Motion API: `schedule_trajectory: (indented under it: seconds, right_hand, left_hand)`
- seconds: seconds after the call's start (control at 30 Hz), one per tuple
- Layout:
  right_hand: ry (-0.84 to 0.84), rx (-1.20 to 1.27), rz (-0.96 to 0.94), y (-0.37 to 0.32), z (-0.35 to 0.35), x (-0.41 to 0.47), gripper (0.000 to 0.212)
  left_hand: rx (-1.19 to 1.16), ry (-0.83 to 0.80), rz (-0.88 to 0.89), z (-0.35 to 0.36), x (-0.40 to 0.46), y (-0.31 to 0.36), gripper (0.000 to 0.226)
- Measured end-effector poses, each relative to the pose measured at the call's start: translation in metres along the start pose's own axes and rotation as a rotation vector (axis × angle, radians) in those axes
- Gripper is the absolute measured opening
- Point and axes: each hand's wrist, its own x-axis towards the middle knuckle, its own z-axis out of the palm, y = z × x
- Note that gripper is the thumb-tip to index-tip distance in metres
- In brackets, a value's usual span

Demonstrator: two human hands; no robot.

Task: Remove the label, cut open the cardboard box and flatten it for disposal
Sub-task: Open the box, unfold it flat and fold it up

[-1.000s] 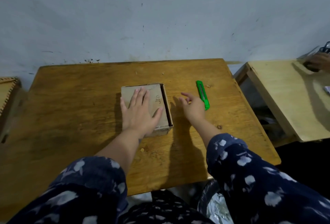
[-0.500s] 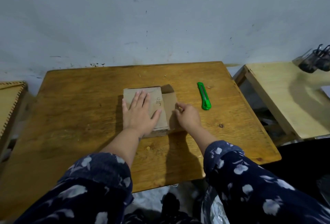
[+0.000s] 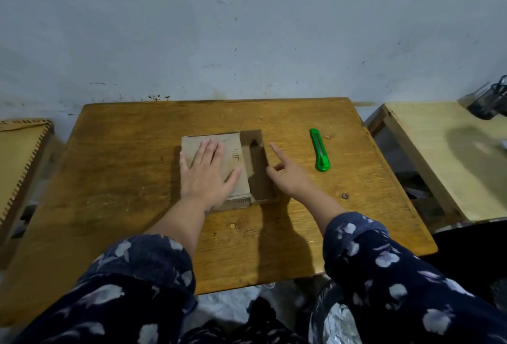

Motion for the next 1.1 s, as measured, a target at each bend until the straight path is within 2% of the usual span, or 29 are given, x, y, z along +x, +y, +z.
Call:
schedule_trajectory:
  seconds: [0.13,0.37,0.47,0.57,0.7,0.77,0.87,1.0,1.1]
  right_hand:
    - [0.183,-0.215,0.014,0.015,-0.009,0.012,0.054]
    - [0.152,-0.593,0.05,0.038,-0.008,0.017,0.045]
    - [0.214,-0.56,-0.032,0.028,-0.01,0.026,0.043]
    - [0.317,-0.553,-0.193,0.001,-0.013,0.043,0.049]
    - [0.3,-0.533,-0.39,-0.037,-0.01,0.068,0.048]
    - [0.215,-0.499,-0.383,-0.049,-0.008,0.077,0.041]
    - [0.109,-0.439,-0.274,-0.052,-0.006,0.079,0.024]
    - [0.176,-0.37,-0.167,-0.039,-0.009,0.066,0.021]
    - [0.229,-0.314,-0.1,-0.026,-0.009,0.049,0.019]
  left_hand:
    - [0.008,-0.004,0.001,0.0,0.0,0.0,0.079]
    - [0.011,0.008,0.0,0.001,0.0,0.001,0.079]
    - [0.016,0.014,-0.006,0.002,0.0,0.001,0.079]
    - [0.012,0.031,0.001,0.002,0.001,0.001,0.079]
    - [0.007,0.032,0.005,0.003,0.001,0.0,0.079]
    - [0.006,0.02,0.014,0.003,0.002,-0.001,0.079]
    - [0.024,-0.026,0.071,-0.001,0.006,-0.008,0.083]
    - [0.113,-0.156,0.18,-0.019,0.027,-0.023,0.091]
    - [0.151,-0.179,0.156,-0.031,0.037,-0.026,0.088]
